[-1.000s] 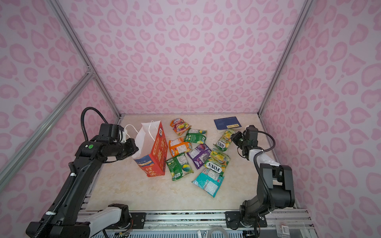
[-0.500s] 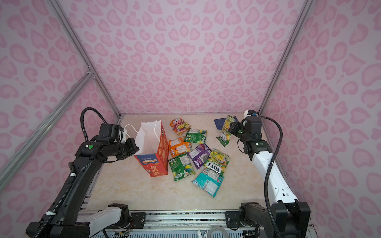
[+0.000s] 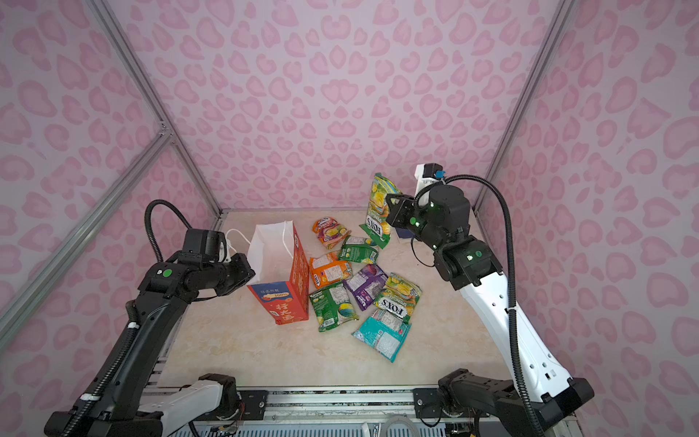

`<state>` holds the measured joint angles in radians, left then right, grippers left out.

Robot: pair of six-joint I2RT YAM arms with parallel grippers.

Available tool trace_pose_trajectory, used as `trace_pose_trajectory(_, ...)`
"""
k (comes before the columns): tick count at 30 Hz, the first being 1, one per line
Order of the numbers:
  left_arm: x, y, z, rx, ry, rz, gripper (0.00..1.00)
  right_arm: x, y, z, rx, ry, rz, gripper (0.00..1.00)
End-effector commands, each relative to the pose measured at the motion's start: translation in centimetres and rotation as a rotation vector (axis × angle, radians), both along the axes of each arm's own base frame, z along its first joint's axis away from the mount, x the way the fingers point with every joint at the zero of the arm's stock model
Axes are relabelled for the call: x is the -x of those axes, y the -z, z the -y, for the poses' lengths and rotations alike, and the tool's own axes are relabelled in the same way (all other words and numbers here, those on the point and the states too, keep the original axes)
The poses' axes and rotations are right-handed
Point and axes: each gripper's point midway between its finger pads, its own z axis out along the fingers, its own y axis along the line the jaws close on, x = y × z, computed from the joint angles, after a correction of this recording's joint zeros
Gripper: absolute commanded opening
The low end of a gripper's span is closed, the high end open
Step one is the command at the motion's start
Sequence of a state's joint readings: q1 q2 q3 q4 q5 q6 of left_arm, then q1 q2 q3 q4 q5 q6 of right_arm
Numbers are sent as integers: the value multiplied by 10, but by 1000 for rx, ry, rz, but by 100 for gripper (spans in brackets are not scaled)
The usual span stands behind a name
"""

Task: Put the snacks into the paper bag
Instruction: 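Carry the green packet over the bag held open by the left gripper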

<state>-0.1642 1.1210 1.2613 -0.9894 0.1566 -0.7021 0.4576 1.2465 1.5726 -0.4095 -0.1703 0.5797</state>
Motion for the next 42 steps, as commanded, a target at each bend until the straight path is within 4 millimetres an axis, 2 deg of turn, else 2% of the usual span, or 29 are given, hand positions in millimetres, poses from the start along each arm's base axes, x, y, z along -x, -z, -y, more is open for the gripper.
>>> trace_pose_trajectory(1, -2, -10, 2, 14, -17, 32, 3, 11, -34, -24, -2, -52, 92, 0)
trace_pose_trajectory(5, -1, -11, 4, 19, -14, 41, 3, 27, -56, -75, -9, -172, 136, 0)
trace_pose_trajectory(11, 2, -13, 8, 20, -6, 58, 3, 48, -65, -151, 18, -326, 154, 0)
trace_pose_trajectory(14, 4, -13, 6, 14, -12, 61, 3, 60, -68, -180, 11, -387, 162, 0)
trace_pose_trajectory(16, 4, -13, 6, 14, -14, 66, 3, 65, -62, -201, 7, -424, 155, 0)
trace_pose_trajectory(19, 5, -15, 6, 17, -18, 85, 3, 65, -42, -230, 44, -459, 110, 0)
trace_pose_trajectory(26, 9, -15, 5, 13, -21, 103, 3, 41, 15, -248, 128, -395, -28, 0)
trace_pose_trajectory(32, 8, -16, 5, 10, -18, 114, 3, 32, 67, -265, 217, -378, -136, 0)
trace_pose_trajectory(42, 8, -9, 5, -7, -15, 112, 3, 28, 115, -280, 310, -336, -227, 0)
